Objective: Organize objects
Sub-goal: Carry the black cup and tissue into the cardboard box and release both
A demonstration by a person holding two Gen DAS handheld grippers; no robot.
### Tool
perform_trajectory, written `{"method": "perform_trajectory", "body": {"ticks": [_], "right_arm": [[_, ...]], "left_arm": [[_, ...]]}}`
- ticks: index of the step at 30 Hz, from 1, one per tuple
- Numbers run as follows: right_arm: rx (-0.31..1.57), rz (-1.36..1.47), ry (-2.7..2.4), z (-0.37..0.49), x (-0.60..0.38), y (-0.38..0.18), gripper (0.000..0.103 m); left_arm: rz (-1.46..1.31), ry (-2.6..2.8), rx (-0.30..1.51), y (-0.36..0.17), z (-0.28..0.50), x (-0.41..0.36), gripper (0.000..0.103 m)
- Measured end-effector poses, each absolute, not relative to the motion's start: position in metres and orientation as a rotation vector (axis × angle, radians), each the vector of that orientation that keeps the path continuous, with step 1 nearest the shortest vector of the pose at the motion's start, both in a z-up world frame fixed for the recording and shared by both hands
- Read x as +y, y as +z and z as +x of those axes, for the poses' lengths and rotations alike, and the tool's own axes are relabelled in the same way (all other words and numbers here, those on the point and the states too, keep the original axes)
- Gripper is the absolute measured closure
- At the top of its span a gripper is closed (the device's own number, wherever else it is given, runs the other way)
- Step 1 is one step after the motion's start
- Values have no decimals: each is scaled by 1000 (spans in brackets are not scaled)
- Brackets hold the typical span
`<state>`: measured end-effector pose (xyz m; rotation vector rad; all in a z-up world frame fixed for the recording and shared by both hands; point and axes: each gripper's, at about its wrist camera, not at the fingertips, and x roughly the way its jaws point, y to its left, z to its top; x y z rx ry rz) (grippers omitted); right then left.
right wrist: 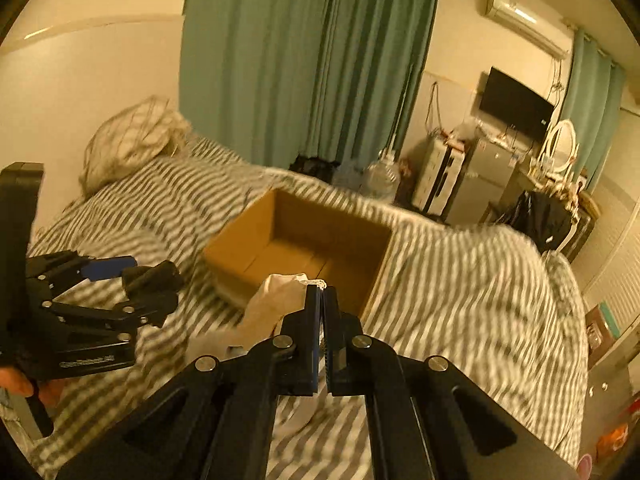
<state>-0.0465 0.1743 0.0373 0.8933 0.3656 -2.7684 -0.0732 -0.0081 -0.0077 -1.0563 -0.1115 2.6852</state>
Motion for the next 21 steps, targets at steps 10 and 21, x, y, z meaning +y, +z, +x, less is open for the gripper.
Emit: {"method": "perform_trajectory", "body": {"ticks": [10, 21], "right_arm": [[350, 910, -2792, -159, 175, 50, 102], [254, 1083, -2724, -233, 185, -26, 102]], "left_arm": [[-988, 2716, -23, 9, -180, 20, 32], [-1114, 2683, -5, -66, -240, 32, 31]]}}
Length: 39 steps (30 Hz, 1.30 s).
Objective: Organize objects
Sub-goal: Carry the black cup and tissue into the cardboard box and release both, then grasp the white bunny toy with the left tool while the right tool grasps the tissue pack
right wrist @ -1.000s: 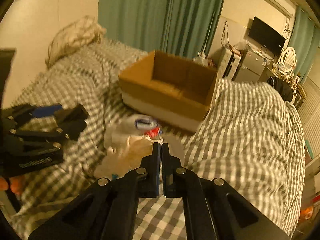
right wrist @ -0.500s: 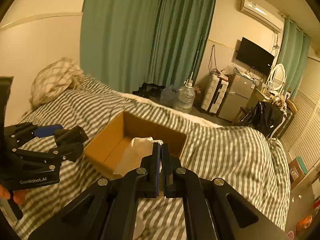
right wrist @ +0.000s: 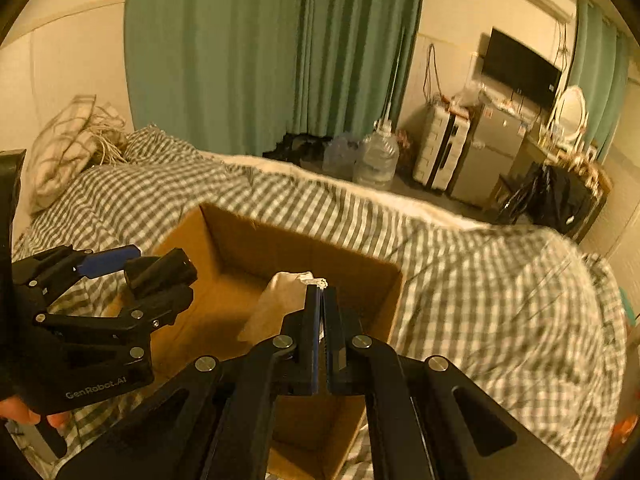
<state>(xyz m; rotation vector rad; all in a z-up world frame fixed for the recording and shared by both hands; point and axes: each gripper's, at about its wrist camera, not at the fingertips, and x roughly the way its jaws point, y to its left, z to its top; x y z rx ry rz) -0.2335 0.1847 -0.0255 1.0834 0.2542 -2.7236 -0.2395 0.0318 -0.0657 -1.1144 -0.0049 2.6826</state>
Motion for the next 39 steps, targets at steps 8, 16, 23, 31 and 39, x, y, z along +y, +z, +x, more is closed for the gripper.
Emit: {"method": "perform_trajectory", "body": {"ticks": [8, 16, 23, 31, 39], "right_arm": [[238, 993, -2795, -207, 195, 5, 32], [278, 914, -2864, -126, 202, 65, 27], [307, 917, -2850, -44, 201, 71, 26], [298, 1020, -2820, 9, 185, 3, 26], [331, 1206, -2753, -3, 174, -68, 26]], "left_arm": [[-1044, 2776, 17, -34, -209, 19, 5], [-1025, 2874, 77, 10, -136, -4, 4], [-1061, 2887, 103, 4, -69, -13, 3], [-1177, 2848, 93, -62, -22, -3, 4], [-1382, 2692, 22, -131, -20, 4, 4]]}}
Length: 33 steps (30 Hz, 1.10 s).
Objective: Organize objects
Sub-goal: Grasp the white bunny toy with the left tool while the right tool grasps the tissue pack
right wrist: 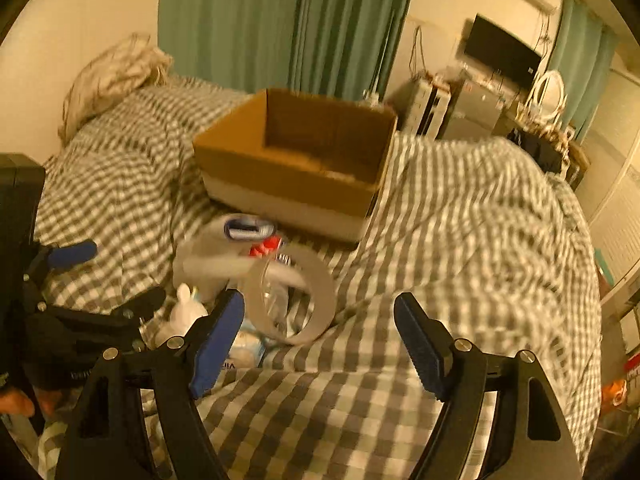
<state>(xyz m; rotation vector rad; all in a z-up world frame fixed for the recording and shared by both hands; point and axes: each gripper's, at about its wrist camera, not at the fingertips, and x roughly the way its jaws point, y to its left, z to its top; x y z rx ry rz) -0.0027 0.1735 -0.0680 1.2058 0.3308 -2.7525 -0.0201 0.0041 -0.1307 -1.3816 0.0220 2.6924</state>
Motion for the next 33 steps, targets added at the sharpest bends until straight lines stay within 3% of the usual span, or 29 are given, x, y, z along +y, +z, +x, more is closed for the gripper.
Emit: {"method": "perform_trajectory", "body": {"ticks": [3, 11, 12, 13, 15, 24, 33], "right_arm": [[305, 1239, -2741, -7, 178, -76, 26], [290, 1277, -2739, -11, 178, -81, 26], [298, 1279, -2739, -11, 177, -81, 26], [308, 1279, -2740, -11, 176, -82, 26], [329, 1273, -2742, -10, 173, -82, 26], [383, 1246, -2693, -1, 156, -79, 26], [531, 1417, -2495, -2, 120, -120, 26]], "left_arm": [[-1415, 2619, -7, -143, -18, 8, 4], [-1535, 2450, 144, -176, -21, 41, 6], [-1531, 2444, 124, -177, -22, 39, 17], [-1522, 2429, 98, -178, -22, 37, 37], [-1493, 2394, 42, -175, -20, 35, 52], [-1288, 2620, -65, -119, -5, -14, 55], [-1327, 2631, -51, -126, -9, -27, 55]]}}
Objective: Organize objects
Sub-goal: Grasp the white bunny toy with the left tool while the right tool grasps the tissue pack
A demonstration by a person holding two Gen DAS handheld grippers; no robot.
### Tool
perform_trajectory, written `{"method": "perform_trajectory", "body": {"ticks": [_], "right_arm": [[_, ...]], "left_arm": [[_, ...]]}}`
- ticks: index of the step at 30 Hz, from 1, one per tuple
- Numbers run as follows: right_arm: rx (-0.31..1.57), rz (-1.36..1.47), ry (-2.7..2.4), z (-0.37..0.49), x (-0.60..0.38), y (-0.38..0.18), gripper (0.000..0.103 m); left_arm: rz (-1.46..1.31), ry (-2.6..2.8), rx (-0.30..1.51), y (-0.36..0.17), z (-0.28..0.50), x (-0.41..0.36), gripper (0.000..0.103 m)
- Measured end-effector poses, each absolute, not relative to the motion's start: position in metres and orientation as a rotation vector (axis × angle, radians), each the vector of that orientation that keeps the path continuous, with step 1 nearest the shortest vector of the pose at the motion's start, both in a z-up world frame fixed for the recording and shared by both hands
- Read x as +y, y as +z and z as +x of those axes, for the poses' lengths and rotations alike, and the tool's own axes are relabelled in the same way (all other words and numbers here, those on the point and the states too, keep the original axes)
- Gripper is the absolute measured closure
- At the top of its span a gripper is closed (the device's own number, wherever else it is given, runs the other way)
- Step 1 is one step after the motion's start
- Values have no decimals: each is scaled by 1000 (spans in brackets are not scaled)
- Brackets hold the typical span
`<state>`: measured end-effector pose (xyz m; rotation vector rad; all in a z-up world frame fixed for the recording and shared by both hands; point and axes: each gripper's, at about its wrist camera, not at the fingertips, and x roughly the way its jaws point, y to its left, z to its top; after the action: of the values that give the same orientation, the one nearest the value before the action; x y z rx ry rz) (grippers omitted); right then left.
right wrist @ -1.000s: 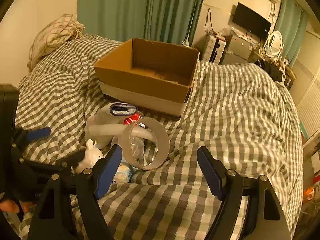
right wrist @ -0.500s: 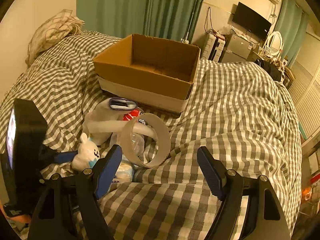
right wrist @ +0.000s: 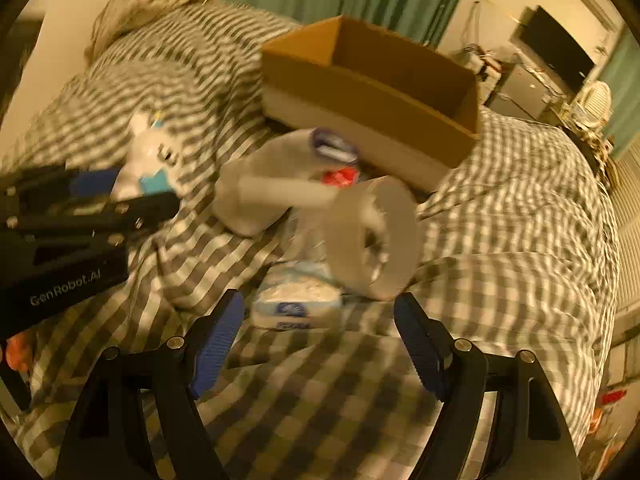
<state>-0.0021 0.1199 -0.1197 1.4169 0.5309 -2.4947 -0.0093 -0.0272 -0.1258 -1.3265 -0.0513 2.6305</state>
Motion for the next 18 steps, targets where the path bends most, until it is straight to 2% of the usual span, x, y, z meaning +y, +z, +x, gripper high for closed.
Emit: {"method": "perform_trajectory", "body": {"ticks": [6, 7, 8, 9, 18], "right_arm": [[568, 1507, -2396, -8, 112, -147, 29], [580, 1515, -2392, -8, 111, -150, 35], [584, 1520, -2393, -9, 111, -151, 45], [586, 1526, -2399, -10, 112, -151, 49], [556, 1376, -2465, 7, 114, -116, 54]], "left_arm": [[-1315, 2638, -48, -125, -8, -27, 55], [-1314, 2639, -48, -125, -8, -27, 55], [-1314, 2639, -48, -125, -8, -27, 55], [-1313, 2640, -47, -125, -8, -28, 55], [-1296, 2656, -27, -116, -4, -26, 55]]}}
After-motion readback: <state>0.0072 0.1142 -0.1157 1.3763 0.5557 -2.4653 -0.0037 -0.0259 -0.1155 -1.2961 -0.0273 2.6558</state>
